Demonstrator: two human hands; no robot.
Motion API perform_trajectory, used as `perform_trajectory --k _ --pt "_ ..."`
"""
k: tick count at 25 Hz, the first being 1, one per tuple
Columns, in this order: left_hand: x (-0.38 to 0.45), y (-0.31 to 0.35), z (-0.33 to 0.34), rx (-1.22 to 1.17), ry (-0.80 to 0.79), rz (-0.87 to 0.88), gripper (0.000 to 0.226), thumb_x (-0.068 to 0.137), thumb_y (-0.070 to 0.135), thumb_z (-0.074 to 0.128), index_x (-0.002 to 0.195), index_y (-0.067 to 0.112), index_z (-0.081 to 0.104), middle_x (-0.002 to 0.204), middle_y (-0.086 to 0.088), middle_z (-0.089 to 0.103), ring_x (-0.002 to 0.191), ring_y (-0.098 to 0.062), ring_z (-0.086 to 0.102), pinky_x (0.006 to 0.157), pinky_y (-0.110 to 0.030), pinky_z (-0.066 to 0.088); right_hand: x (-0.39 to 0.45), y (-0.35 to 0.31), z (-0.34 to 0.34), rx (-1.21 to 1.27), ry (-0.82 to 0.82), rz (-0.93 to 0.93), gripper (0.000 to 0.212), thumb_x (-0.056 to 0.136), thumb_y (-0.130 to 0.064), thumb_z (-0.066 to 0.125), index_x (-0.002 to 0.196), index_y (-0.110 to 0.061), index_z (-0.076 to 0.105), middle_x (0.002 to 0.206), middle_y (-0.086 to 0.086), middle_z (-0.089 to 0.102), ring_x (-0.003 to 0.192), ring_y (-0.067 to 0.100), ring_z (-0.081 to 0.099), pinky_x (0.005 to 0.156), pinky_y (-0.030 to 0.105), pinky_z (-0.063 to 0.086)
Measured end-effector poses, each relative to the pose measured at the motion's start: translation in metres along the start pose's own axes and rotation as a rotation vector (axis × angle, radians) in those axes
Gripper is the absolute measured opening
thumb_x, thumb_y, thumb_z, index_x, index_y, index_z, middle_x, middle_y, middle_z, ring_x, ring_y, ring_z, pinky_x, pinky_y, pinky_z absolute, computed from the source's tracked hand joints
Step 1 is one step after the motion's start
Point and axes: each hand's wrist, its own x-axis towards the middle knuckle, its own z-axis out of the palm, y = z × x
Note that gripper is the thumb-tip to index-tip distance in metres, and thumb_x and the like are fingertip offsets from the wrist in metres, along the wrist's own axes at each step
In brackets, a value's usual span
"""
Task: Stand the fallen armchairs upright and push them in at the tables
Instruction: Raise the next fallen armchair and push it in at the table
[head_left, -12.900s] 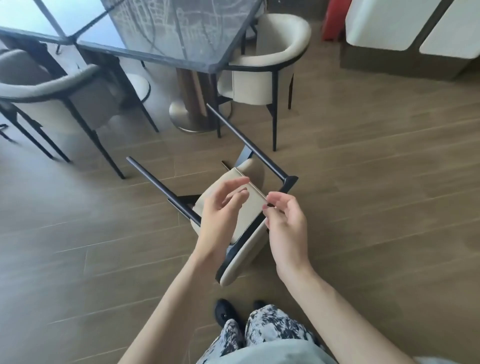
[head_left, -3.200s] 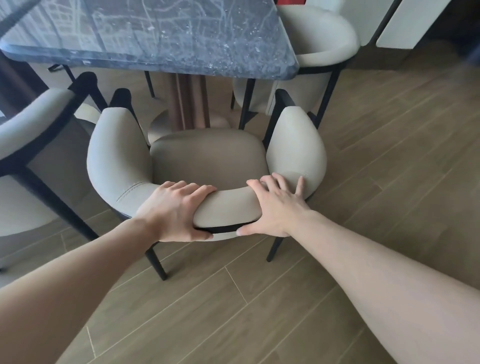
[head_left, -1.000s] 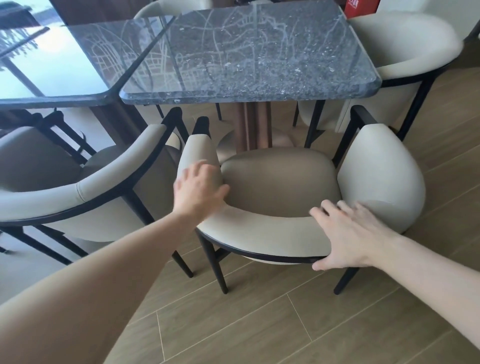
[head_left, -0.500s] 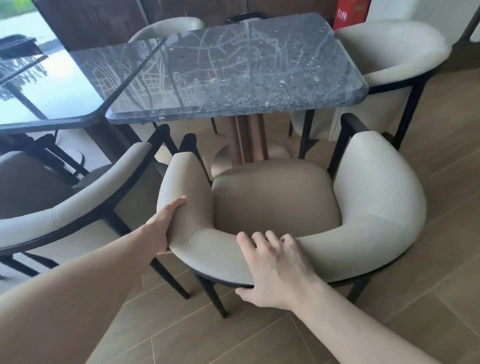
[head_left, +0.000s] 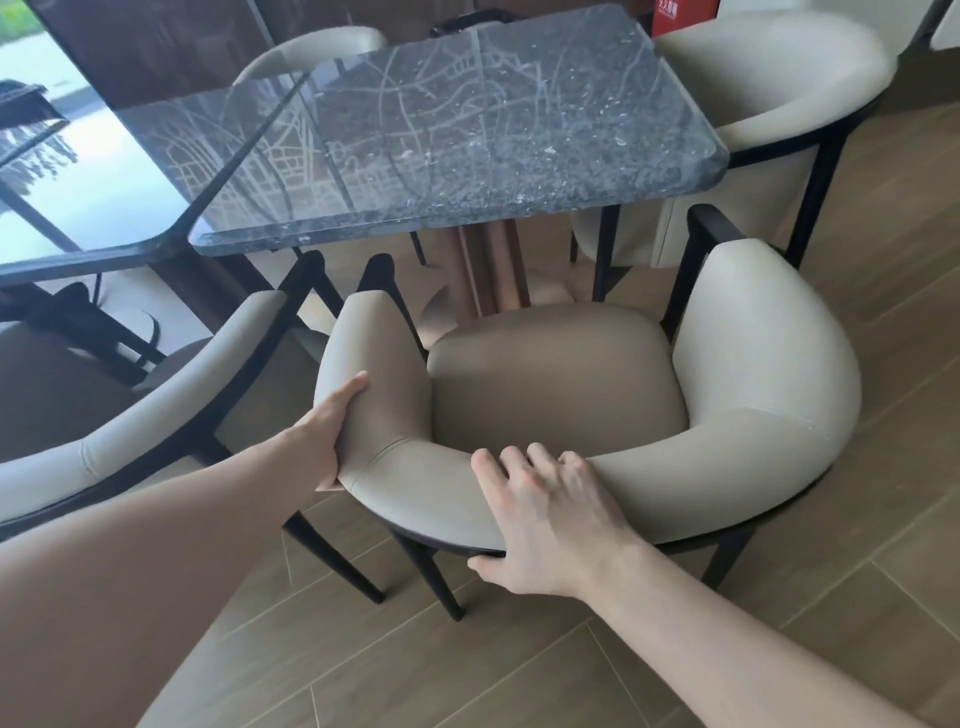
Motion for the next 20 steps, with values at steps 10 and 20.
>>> perform_trajectory --k 10,20 --pt "0.041 0.032 -0.025 0.011 -0.069 0.064 0.075 0.067 0.062 0.084 0.122 0.018 0.06 0.11 -0.005 0.071 0.099 -0.026 0.07 0.093 -0.045 0.057 0.054 -0.012 0.0 -0.02 0.025 0.02 0.078 0.069 -0.068 0.065 0.126 -0.018 0.044 0.101 0.0 0.058 0.093 0.026 0.057 0.064 0.034 0.036" --pt "0.059 0.033 -0.059 0.022 -0.022 0.094 0.065 0.071 0.065 0.08 0.11 0.018 0.056 0.092 -0.002 0.065 0.077 -0.021 0.065 0.071 -0.038 0.056 0.075 -0.043 0.002 -0.04 0.004 0.043 0.072 0.066 -0.07 0.065 0.119 -0.025 0.047 0.097 -0.005 0.058 0.092 0.025 0.058 0.063 0.032 0.034"
